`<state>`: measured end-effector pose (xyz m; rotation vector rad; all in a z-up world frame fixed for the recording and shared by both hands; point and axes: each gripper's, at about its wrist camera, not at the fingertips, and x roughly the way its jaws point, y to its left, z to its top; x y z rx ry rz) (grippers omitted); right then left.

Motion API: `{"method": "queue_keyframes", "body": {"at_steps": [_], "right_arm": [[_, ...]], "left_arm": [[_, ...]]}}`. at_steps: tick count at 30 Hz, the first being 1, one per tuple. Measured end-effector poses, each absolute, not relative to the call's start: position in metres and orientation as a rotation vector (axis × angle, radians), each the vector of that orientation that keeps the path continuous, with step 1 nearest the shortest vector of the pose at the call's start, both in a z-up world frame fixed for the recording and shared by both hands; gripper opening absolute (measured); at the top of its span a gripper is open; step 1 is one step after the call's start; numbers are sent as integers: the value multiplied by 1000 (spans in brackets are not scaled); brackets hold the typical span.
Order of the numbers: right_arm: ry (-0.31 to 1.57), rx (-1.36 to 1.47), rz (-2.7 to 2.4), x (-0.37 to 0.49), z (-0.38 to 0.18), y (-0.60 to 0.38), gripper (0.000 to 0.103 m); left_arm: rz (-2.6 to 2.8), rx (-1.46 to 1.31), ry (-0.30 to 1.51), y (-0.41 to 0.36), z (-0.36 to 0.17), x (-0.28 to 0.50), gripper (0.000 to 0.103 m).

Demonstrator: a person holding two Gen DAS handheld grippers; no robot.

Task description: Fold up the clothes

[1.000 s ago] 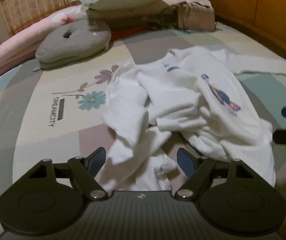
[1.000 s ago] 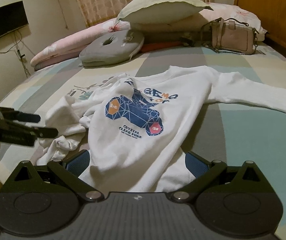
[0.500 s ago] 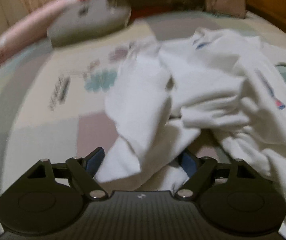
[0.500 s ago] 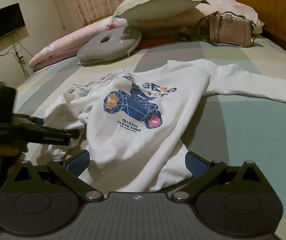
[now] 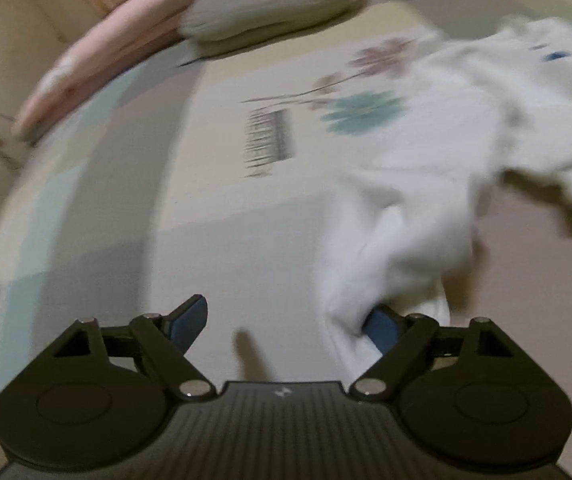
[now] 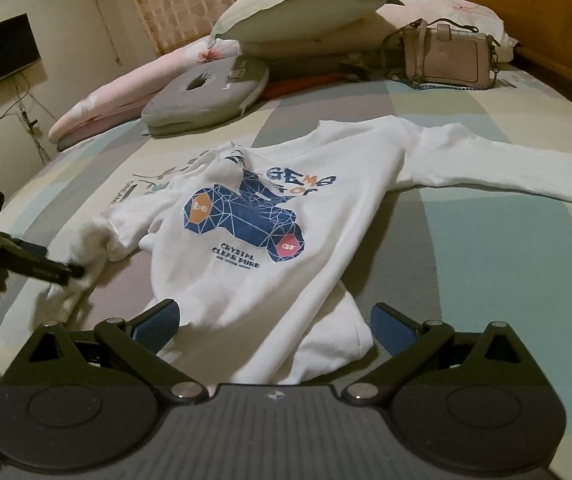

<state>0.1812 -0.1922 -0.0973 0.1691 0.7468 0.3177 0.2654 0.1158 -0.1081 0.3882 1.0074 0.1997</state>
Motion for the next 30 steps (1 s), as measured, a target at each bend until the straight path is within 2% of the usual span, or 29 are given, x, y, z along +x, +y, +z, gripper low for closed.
{"method": "queue_keyframes", "body": {"at_steps": [5, 11, 18, 27, 30], "right_arm": [[734, 173, 308, 179, -94, -196, 103], [731, 178, 316, 180, -92, -192, 103], [721, 147, 344, 174, -87, -179, 103], [722, 140, 309, 178, -89, -184, 103], [734, 145, 320, 182, -93, -182, 103]], "left_arm": [[215, 326, 1015, 150, -97, 266, 84], [37, 370, 930, 122, -76, 245, 83], [77, 352, 957, 107, -100, 276, 83], [243, 95, 900, 160, -79, 292, 84], [179, 52, 955, 163, -82, 300, 83]]}}
